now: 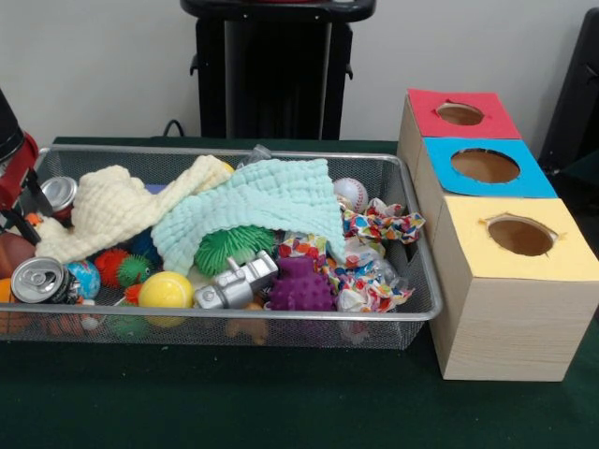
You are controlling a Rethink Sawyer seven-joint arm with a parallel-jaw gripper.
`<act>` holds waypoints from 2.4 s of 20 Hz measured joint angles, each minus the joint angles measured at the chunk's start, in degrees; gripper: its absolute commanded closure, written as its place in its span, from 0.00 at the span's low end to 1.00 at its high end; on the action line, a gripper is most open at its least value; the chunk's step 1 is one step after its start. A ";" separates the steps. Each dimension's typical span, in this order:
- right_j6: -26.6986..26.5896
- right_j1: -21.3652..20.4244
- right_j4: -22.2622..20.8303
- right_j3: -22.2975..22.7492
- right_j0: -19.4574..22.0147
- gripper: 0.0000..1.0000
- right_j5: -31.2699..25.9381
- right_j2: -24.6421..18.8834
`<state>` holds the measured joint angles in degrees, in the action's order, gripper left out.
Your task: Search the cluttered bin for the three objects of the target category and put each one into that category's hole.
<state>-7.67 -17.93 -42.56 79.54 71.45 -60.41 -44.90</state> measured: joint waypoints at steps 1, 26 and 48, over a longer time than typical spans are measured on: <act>0.00 0.00 0.04 -0.02 0.00 0.00 -0.08 -0.01; 0.00 0.06 0.16 -0.11 0.01 0.00 -0.13 0.00; 0.00 0.69 0.07 -1.78 -0.01 1.00 -0.10 0.18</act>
<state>-7.67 -17.24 -42.49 77.75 71.44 -60.50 -44.71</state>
